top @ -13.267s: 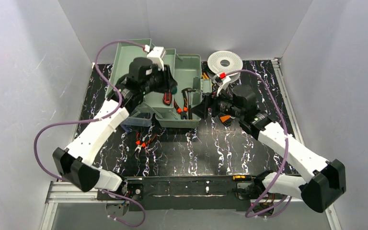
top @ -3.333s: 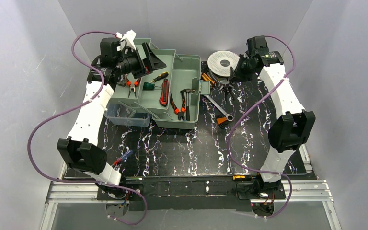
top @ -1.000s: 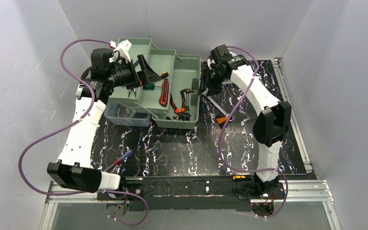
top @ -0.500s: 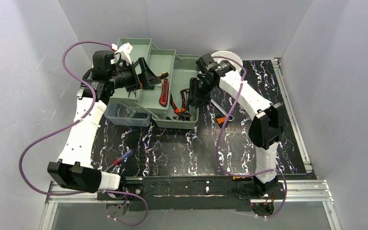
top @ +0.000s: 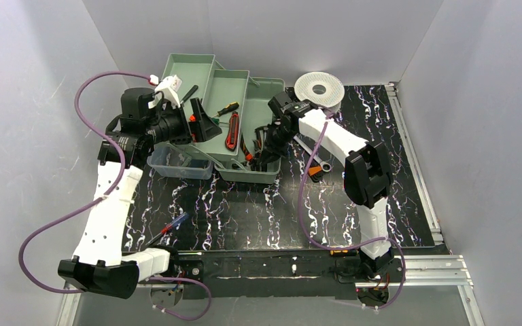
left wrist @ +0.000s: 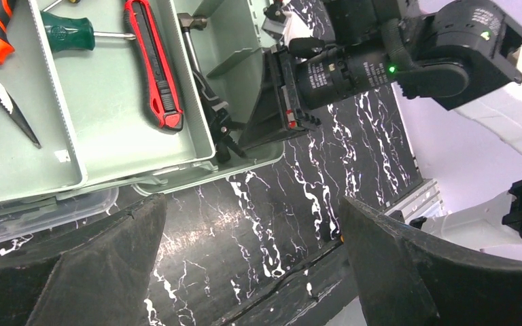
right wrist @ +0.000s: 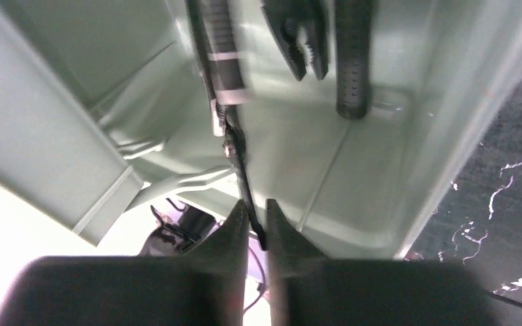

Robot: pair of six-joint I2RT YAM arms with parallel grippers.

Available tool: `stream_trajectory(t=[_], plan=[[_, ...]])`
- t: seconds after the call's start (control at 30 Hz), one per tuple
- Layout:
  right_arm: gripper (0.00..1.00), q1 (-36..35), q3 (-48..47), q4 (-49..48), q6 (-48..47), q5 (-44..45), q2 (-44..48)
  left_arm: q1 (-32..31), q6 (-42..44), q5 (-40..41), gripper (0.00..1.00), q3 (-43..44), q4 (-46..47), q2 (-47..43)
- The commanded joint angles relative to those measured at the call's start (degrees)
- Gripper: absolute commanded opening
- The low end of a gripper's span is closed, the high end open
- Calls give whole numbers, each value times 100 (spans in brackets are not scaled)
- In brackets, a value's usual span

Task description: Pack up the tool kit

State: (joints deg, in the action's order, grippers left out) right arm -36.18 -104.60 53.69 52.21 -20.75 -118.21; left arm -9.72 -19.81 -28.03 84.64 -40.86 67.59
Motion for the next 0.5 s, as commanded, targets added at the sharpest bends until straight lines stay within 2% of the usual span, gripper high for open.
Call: stream_trajectory(t=[0.0, 0.23, 0.47], plan=[[1, -24, -326, -179, 7, 173, 130, -22, 205, 114, 98, 116, -228, -95], [1, 57, -379, -393, -279, 368, 315, -22, 176, 27, 98, 231, -173, 16], [1, 332, -1355, -434, -646, 720, -163, -21, 216, -18, 98, 350, -259, 20]])
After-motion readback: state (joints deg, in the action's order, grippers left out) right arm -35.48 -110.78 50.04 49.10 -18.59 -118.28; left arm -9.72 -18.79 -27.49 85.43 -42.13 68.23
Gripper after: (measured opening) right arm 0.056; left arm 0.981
